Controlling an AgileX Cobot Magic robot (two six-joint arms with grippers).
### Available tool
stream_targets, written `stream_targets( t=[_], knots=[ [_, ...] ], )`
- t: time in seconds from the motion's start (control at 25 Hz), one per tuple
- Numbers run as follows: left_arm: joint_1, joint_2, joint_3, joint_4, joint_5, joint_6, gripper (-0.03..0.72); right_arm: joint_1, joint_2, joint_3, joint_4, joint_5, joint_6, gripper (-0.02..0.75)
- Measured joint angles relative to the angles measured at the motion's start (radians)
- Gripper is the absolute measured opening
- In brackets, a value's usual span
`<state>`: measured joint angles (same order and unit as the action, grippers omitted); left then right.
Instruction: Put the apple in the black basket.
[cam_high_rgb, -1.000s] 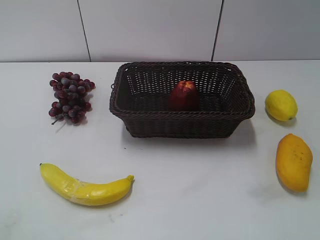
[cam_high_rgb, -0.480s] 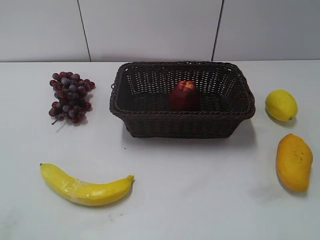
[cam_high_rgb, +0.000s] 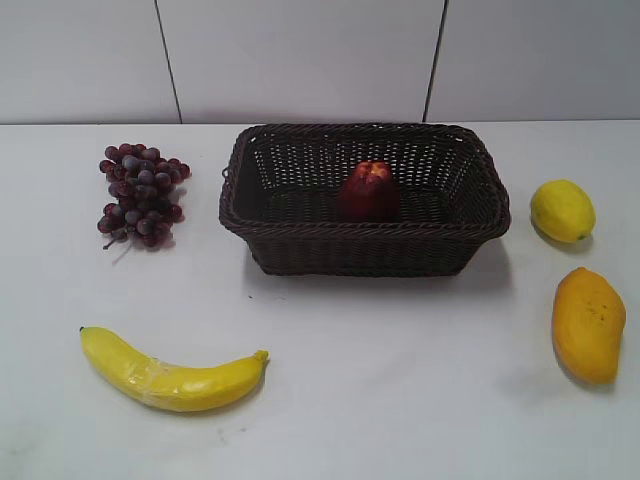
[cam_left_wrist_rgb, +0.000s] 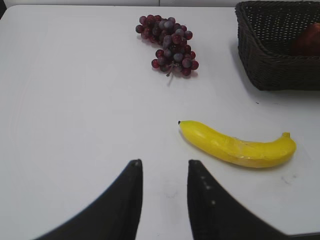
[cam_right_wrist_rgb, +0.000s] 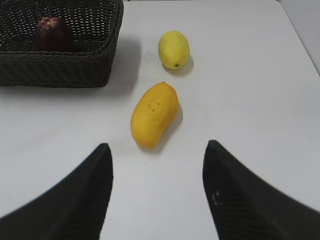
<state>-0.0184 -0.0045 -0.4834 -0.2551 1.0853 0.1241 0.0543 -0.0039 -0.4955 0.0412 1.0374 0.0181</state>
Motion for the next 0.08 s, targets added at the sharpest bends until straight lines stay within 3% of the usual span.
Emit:
stream_targets(
  t=[0.08],
  knots=[
    [0.000,0.000,0.000,0.000,0.000,0.000,0.236,0.000,0.000,0.000,0.000,0.000,0.000,0.435]
  ],
)
